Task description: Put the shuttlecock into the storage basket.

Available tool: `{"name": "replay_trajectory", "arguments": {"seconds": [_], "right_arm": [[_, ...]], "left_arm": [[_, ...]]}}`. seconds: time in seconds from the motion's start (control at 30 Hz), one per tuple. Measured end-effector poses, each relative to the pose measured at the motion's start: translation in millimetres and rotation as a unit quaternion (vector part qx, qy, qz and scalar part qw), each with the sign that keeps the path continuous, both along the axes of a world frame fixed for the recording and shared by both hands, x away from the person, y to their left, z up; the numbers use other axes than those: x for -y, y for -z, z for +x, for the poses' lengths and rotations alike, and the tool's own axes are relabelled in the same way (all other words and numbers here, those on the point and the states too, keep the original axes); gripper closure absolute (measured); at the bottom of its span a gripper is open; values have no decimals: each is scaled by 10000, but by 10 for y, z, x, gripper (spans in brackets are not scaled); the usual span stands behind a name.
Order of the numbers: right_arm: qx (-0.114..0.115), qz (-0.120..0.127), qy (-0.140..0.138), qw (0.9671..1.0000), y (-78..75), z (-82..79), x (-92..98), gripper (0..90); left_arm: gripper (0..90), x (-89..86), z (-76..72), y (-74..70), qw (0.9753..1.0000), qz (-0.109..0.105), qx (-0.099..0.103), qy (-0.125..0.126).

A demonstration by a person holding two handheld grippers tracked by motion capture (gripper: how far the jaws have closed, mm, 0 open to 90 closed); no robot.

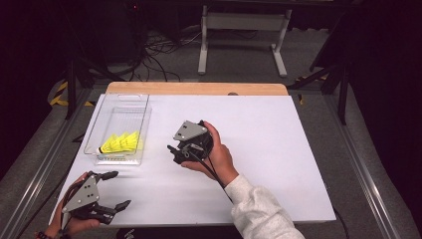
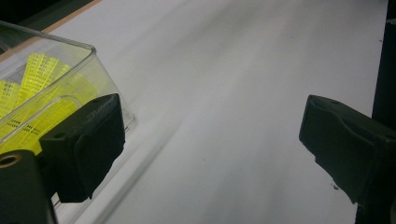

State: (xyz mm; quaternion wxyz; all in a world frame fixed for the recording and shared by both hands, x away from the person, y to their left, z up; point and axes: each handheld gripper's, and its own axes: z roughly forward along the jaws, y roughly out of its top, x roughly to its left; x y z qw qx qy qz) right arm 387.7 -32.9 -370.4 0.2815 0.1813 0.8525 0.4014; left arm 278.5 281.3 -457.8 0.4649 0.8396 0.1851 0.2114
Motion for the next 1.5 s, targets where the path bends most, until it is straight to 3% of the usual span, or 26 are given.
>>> {"name": "replay_trajectory", "arguments": {"seconds": [0.43, 1.5], "right_arm": [[256, -93, 59, 9996, 39, -97, 114, 159], [494, -326, 323, 9977, 162, -244, 516, 148]], "left_arm": [[81, 2, -1, -2, 10000, 25, 6, -7], [81, 0, -3, -2, 10000, 49, 35, -6]]}}
